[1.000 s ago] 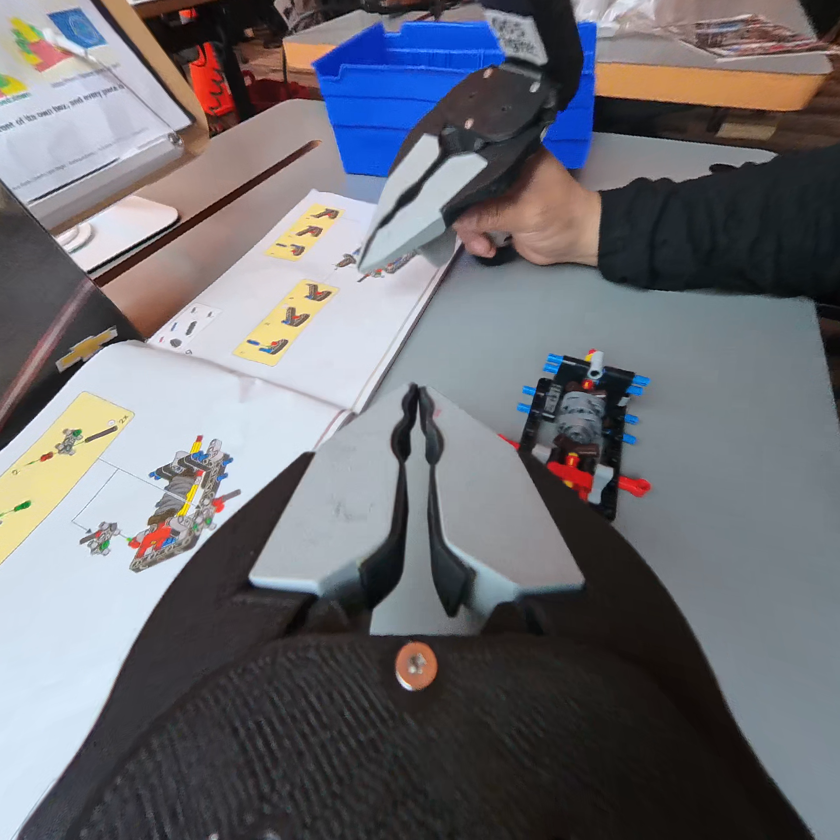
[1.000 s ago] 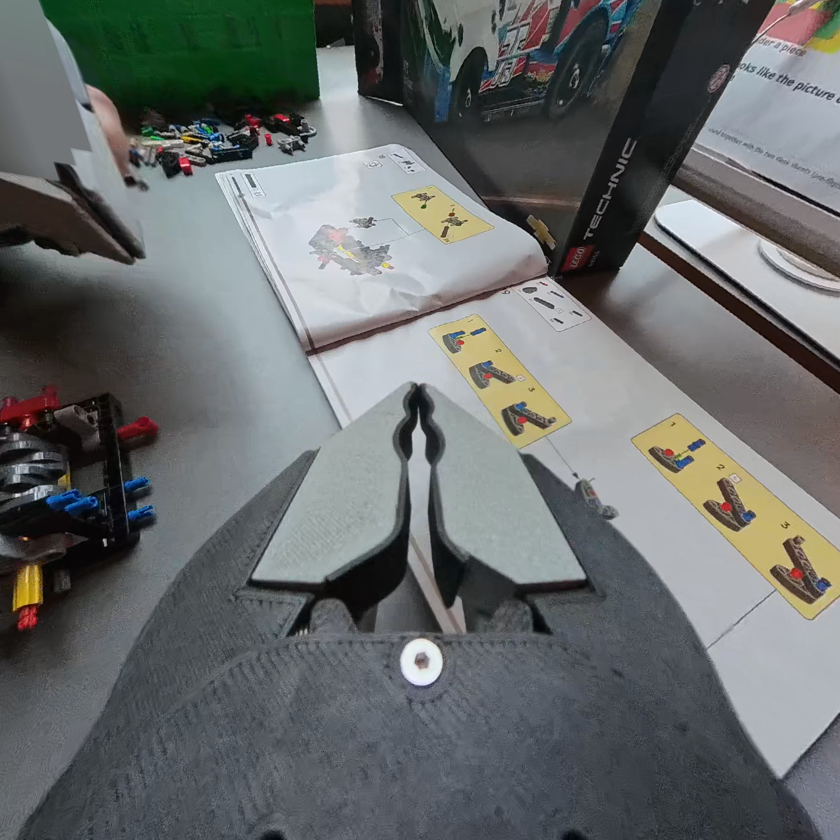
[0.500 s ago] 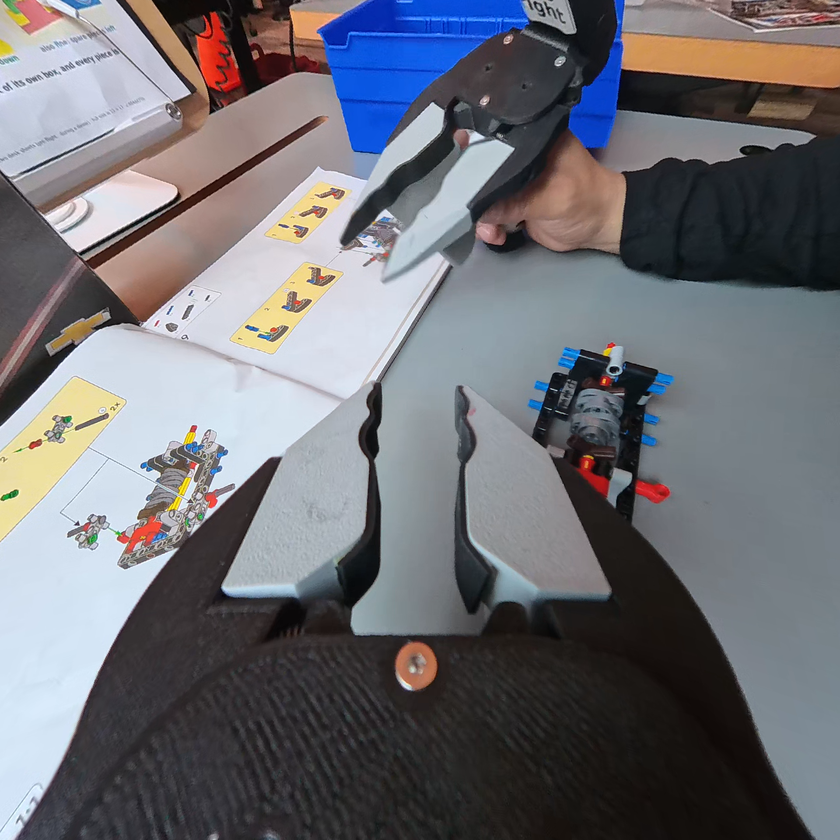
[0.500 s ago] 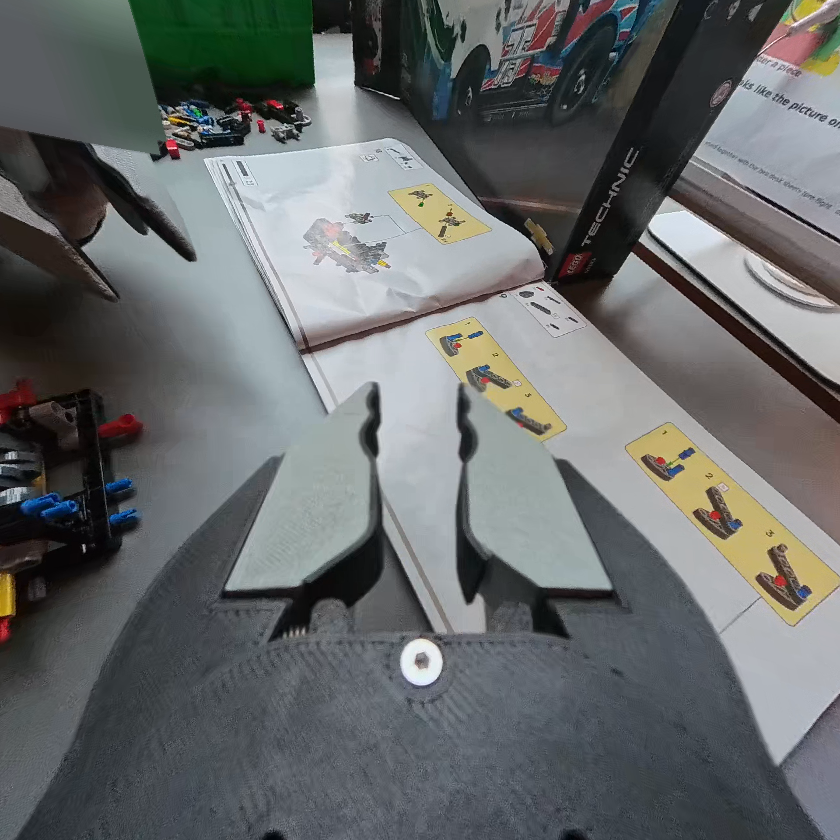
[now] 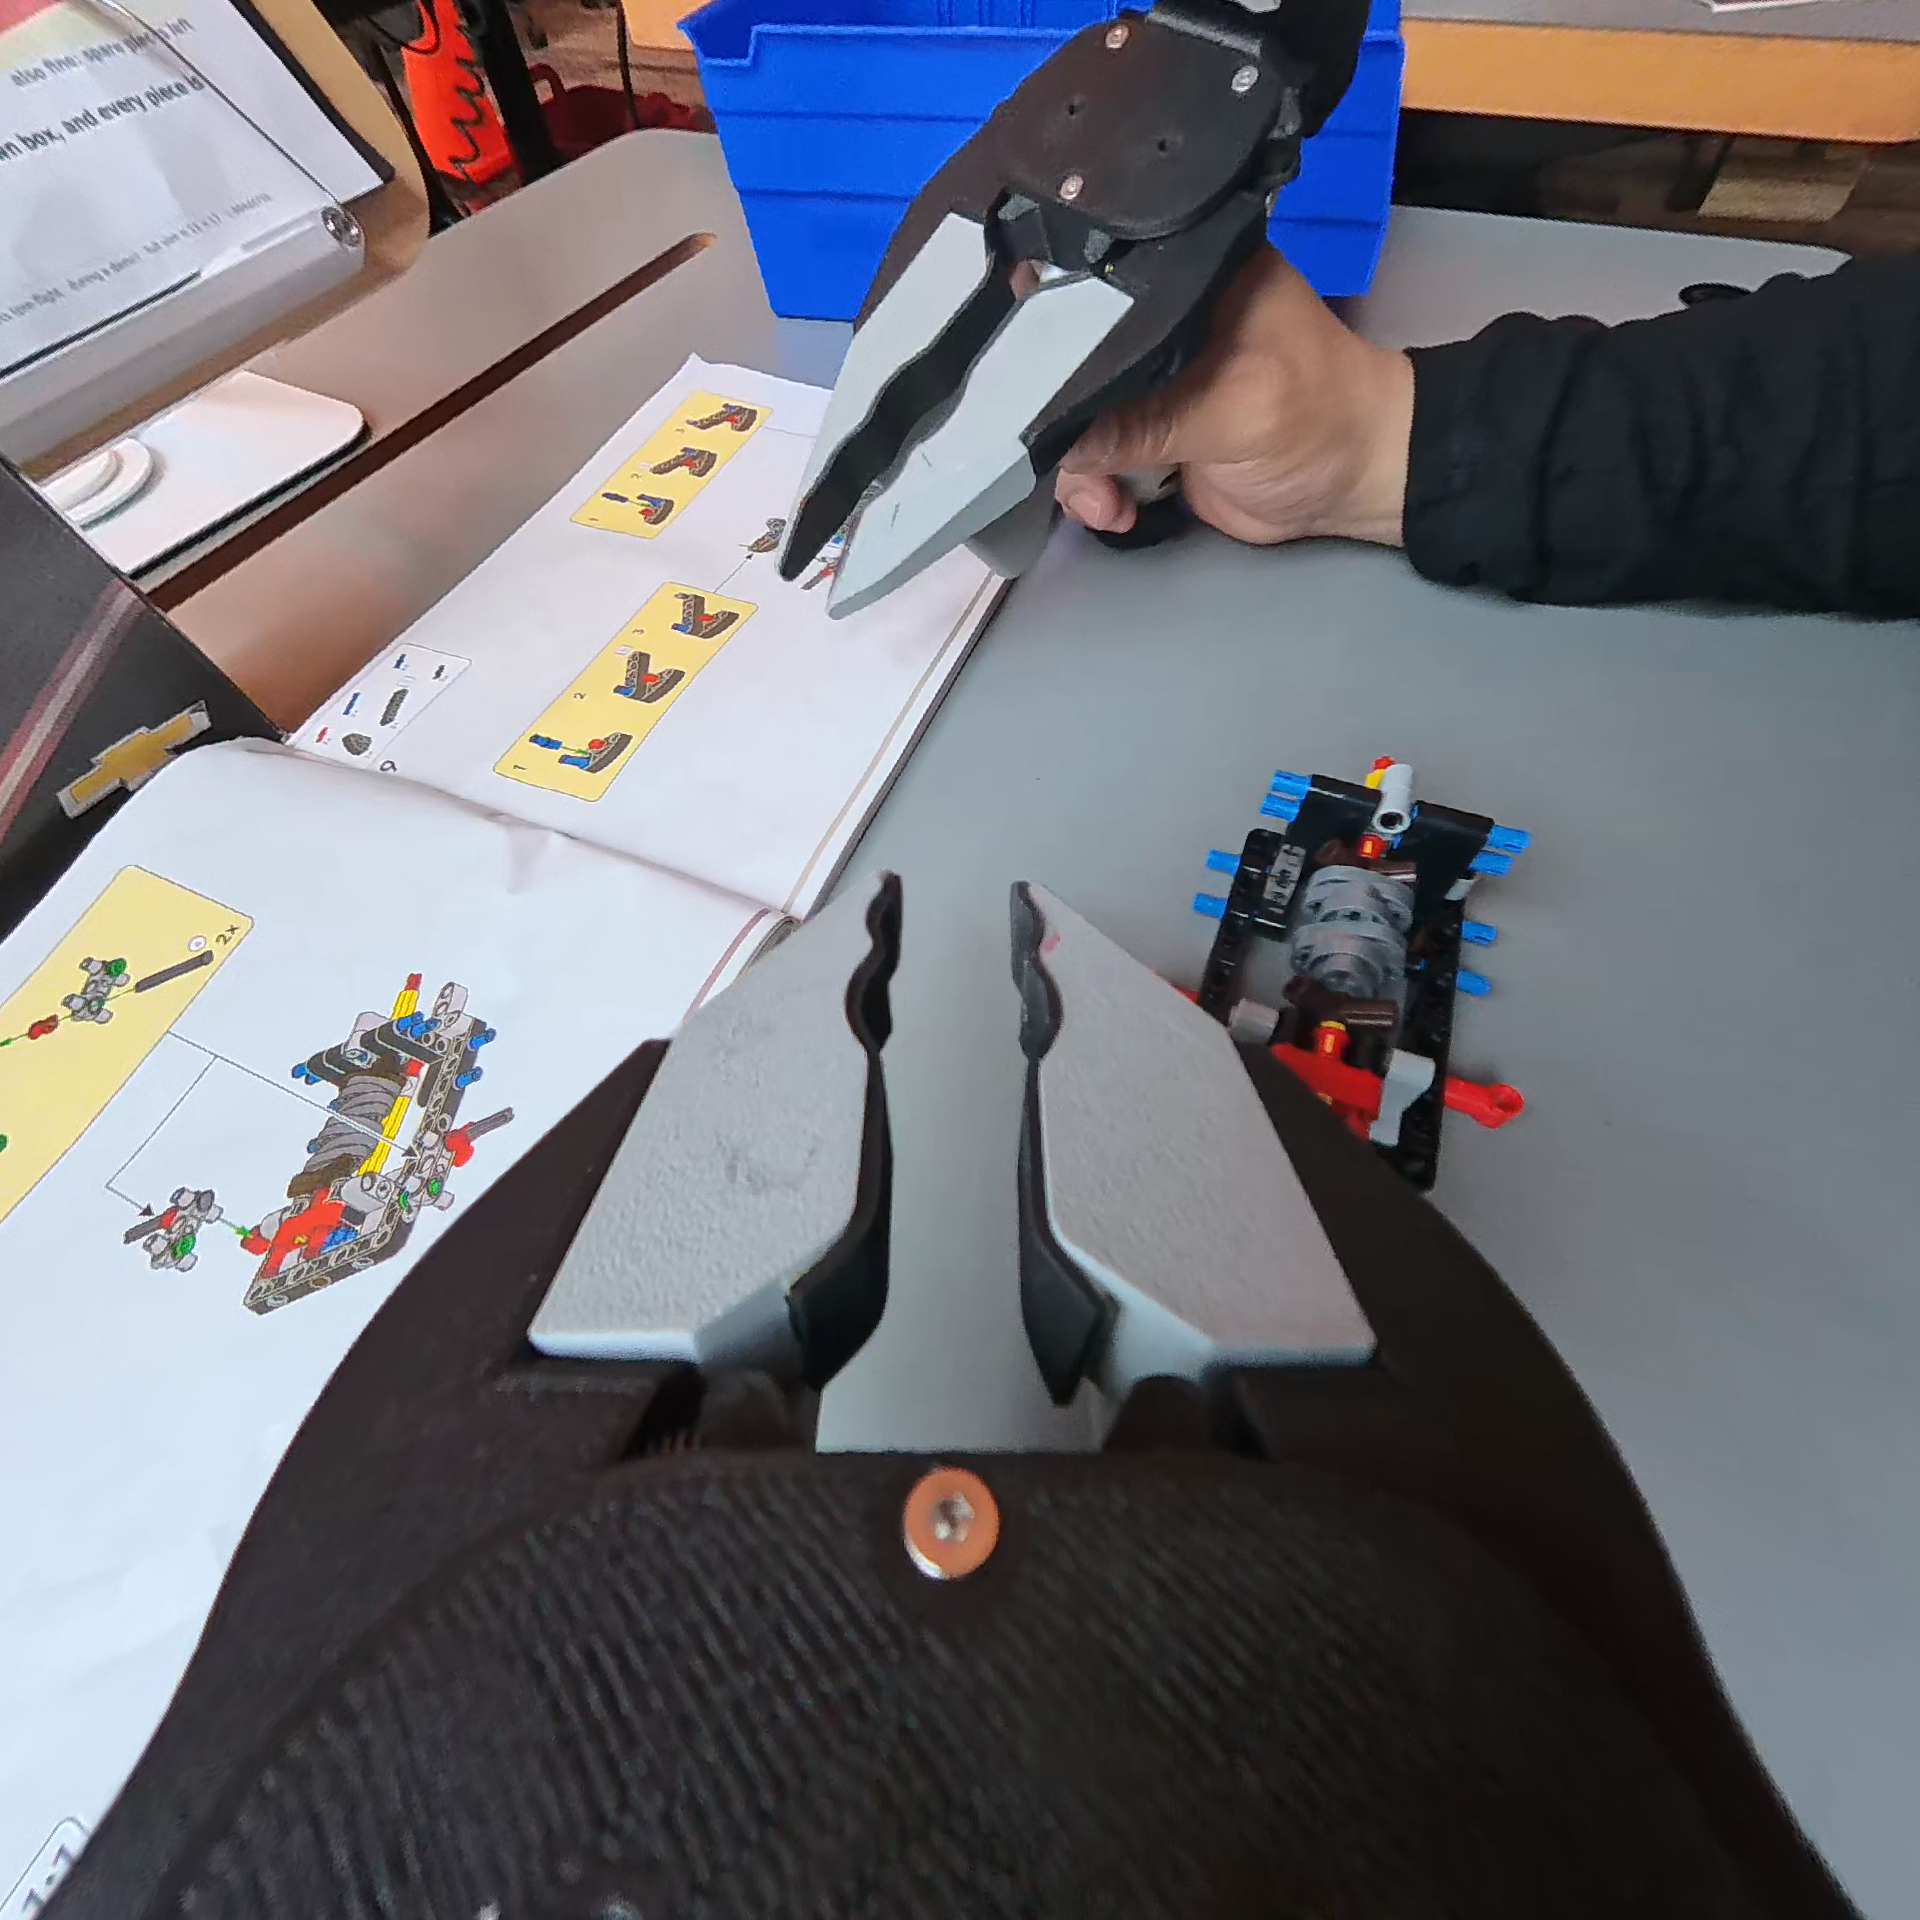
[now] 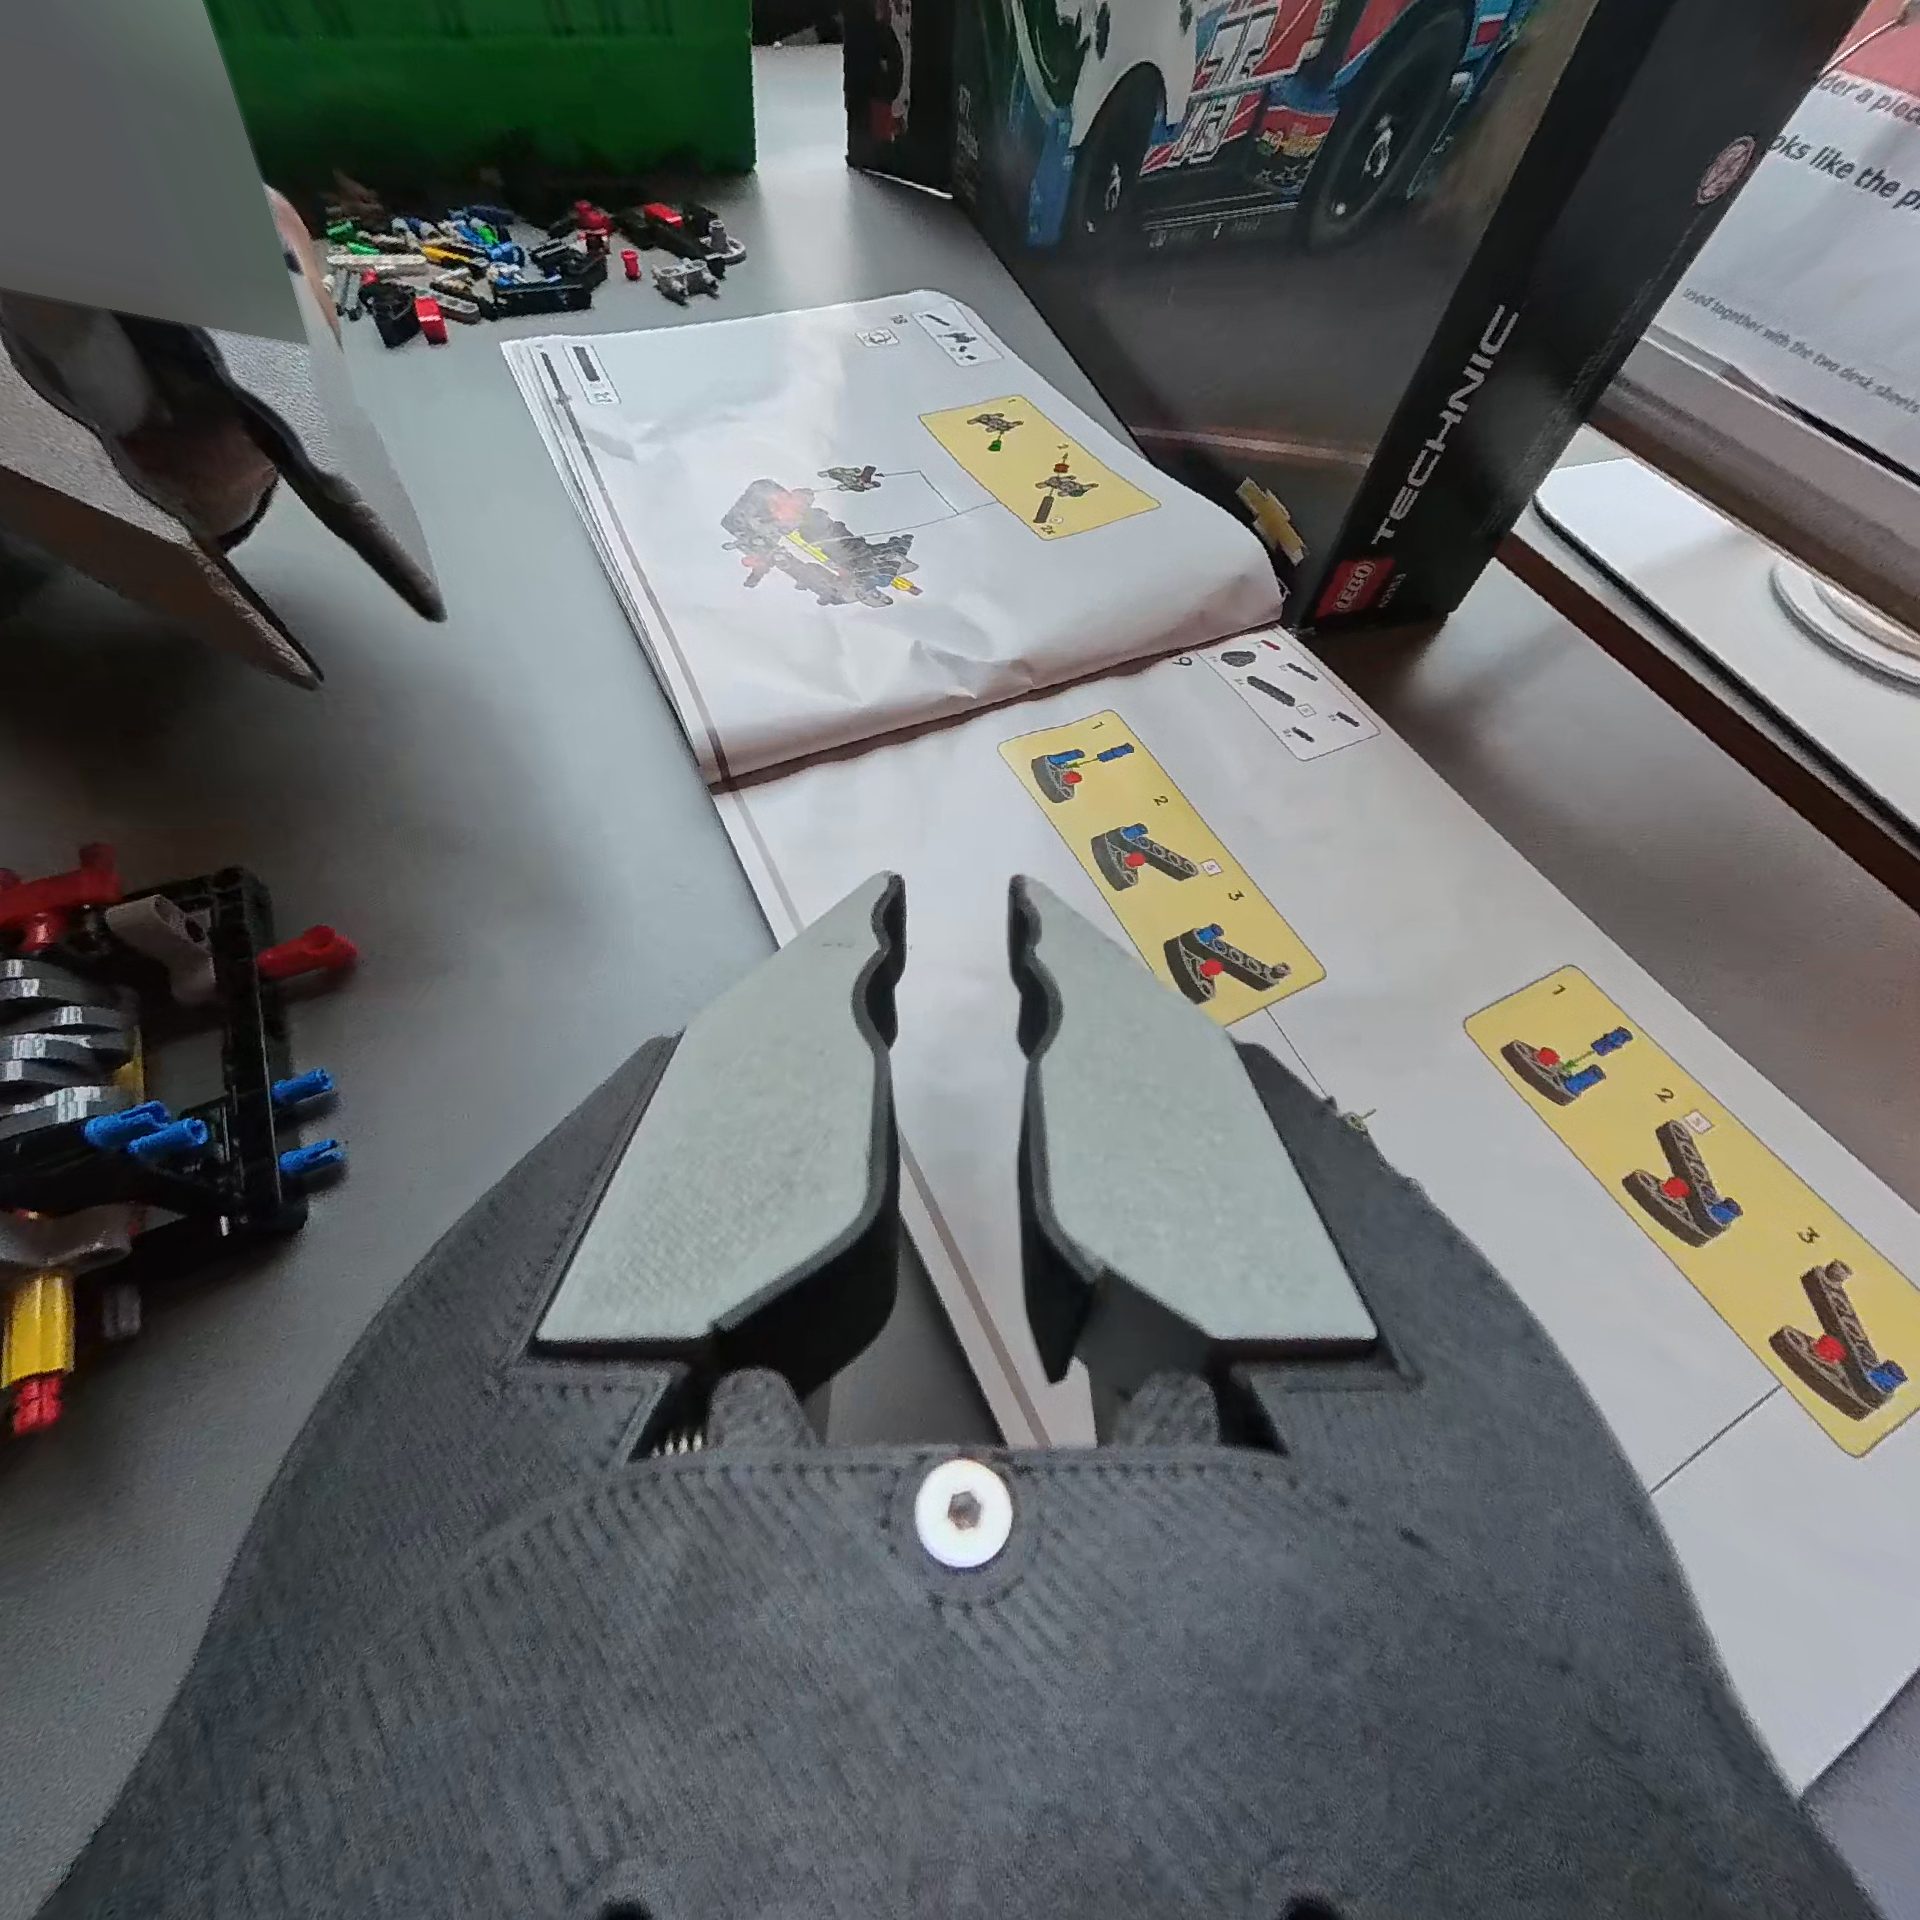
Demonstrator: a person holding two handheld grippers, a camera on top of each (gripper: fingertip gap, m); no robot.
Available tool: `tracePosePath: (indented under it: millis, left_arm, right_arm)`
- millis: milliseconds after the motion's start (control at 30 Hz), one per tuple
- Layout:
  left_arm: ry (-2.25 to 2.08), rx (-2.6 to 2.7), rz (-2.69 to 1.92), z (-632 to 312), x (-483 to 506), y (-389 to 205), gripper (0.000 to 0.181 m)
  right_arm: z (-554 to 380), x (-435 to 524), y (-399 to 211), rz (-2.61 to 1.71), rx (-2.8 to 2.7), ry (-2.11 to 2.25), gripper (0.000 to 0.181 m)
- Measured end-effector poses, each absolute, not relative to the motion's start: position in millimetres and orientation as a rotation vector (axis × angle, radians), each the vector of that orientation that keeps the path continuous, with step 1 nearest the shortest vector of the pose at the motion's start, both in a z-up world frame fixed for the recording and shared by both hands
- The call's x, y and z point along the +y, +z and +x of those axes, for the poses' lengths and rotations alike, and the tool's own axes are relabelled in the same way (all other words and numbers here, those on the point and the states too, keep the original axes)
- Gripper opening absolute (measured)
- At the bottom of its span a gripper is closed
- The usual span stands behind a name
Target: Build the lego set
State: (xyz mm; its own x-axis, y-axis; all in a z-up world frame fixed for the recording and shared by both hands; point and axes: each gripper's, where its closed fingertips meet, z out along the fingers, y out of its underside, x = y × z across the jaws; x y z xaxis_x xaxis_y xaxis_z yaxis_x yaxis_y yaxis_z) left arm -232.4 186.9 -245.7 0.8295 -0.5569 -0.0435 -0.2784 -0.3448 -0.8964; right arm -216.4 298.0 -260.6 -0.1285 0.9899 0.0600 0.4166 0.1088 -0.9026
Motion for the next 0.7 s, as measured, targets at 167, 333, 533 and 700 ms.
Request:
tracePosePath:
  millis: [167,333,533,700]
  left_arm:
    - [-0.318,0.626,-1.934,-233,186,-243,0.0]
    - [-0.319,0.639,-1.937,-230,185,-244,0.009]
    - [-0.307,0.621,-1.936,-233,187,-242,0.005]
    - [-0.31,0.631,-1.935,-232,186,-242,0.007]
  right_arm:
    - [-215,296,-258,-1.355,-1.654,0.961,0.0]
    - [-217,294,-264,-1.353,-1.69,0.922,0.0]
    - [-216,301,-256,-1.362,-1.619,0.947,0.017]
    - [-215,301,-251,-1.363,-1.595,1.016,0.0]
